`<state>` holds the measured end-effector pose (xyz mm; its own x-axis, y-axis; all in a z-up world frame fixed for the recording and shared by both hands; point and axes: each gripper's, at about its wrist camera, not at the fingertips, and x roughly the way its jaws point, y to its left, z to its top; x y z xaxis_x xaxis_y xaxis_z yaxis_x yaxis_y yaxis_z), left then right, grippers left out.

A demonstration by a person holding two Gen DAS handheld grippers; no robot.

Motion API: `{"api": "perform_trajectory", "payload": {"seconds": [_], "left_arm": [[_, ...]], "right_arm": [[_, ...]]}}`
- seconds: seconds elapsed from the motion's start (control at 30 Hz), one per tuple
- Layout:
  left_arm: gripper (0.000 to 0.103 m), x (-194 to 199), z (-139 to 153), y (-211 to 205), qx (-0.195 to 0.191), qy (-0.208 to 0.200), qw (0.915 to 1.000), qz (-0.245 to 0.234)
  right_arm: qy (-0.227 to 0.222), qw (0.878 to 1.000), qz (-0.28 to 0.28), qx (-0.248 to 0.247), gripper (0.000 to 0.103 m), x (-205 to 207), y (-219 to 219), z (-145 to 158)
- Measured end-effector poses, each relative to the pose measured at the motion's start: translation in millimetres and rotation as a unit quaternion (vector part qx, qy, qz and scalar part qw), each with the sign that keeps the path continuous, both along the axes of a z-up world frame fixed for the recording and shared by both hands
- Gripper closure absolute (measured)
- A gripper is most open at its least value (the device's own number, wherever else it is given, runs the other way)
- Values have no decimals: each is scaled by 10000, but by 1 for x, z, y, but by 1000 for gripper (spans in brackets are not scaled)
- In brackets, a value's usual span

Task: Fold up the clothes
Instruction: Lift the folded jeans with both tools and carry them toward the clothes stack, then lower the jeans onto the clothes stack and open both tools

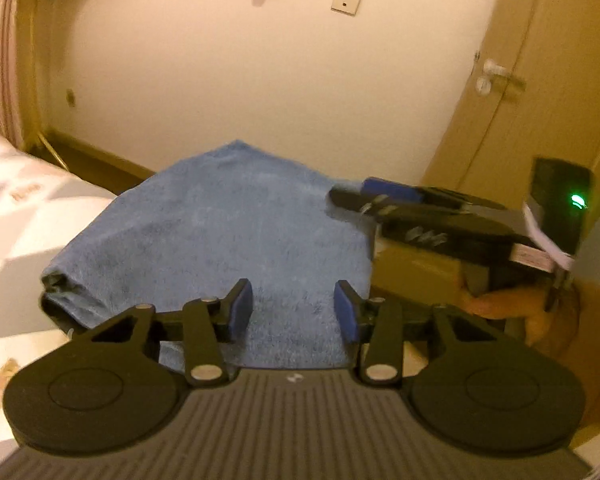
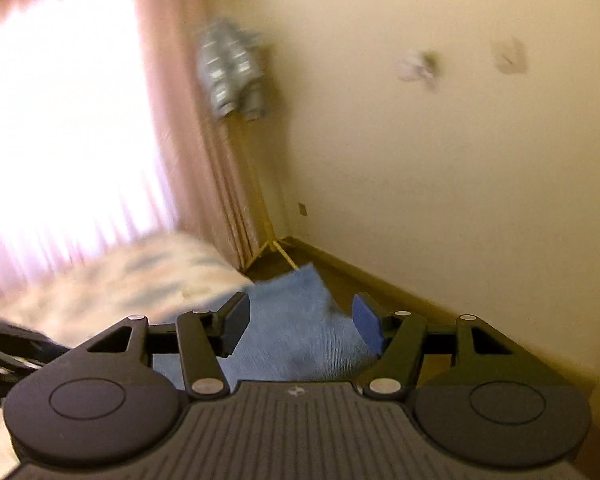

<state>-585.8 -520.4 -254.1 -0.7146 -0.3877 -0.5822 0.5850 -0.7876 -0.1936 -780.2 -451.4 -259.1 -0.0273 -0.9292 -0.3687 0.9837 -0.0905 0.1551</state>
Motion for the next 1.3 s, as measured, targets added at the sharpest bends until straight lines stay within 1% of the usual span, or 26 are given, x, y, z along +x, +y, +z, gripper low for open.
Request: {"api": "perform_trajectory", "payload": {"seconds": [0.07, 0.1, 0.13, 0.17, 0.2, 0.27, 0.3, 0.4, 0.47, 0.6, 0.73, 0.87, 0.97, 1.0, 1.07, 1.13, 1.17, 1.2, 1.23, 1.27, 1.3], "left_arm": [[62, -7, -17, 17, -499, -204, 9985, -38], [62, -11, -26, 25, -739, -322, 9967, -75], [62, -14, -32, 31, -977, -385, 9944, -121], [62, -15, -38, 37, -1193, -415, 9919, -151], [62, -15, -43, 41, -1320, -410, 9903, -138], [62, -13, -50, 42, -1351, -298, 9904, -54], [62, -13, -54, 44, -1424, -275, 9894, -33], [62, -18, -69, 52, -1716, -270, 9848, 64], [61, -22, -65, 56, -1789, -297, 9833, 165], [61, -27, -49, 59, -1786, -502, 9823, 265], [60, -15, -22, 60, -1942, -482, 9785, 501], [63, 4, -6, 52, -1946, -374, 9771, 769], [63, 7, -8, 56, -1781, -219, 9812, 709], [63, 4, -12, 59, -1717, -245, 9825, 674], [68, -1, -24, 66, -1588, -282, 9848, 648], [67, -2, -35, 66, -1413, -184, 9871, 731], [66, -2, -41, 65, -1337, -138, 9879, 771], [66, -2, -47, 67, -1405, -119, 9867, 805], [65, -2, -50, 68, -1482, -83, 9855, 823], [64, -2, -52, 69, -1552, -48, 9843, 841], [63, -1, -53, 67, -1533, -11, 9843, 870]], "right_arm": [[264, 9993, 123, 235, 45, 8, -3, -35], [433, 9987, 164, 195, 45, 15, -2, -51], [495, 9986, 188, 28, 44, 15, 5, -65], [420, 9989, 187, -53, 45, 13, 15, -76], [357, 9991, 184, -131, 45, 11, 25, -85], [421, 9987, 147, -250, 45, 14, 29, -94], [429, 9985, 130, -308, 45, 14, 29, -96], [484, 9977, 140, -443, 45, 6, 44, -108], [482, 9976, 96, -478, 45, 3, 40, -120], [512, 9983, 217, -182, 44, -1, 28, -97], [564, 9974, 454, 17, 43, -3, 25, -67], [540, 9971, 508, -181, 44, -5, 18, -37], [537, 9962, 557, -398, 44, -8, 15, -25], [549, 9961, 566, -403, 44, -8, 13, -24], [516, 9963, 620, -295, 44, -10, 11, -31], [488, 9963, 695, -99, 45, -11, 9, -43], [583, 9956, 736, 48, 45, -9, 7, -53], [844, 9936, 744, 41, 45, -5, 10, -65], [941, 9930, 720, -7, 45, -4, 12, -74], [810, 9944, 672, -27, 45, -7, 11, -78], [715, 9954, 645, -27, 45, -9, 10, -80]]}}
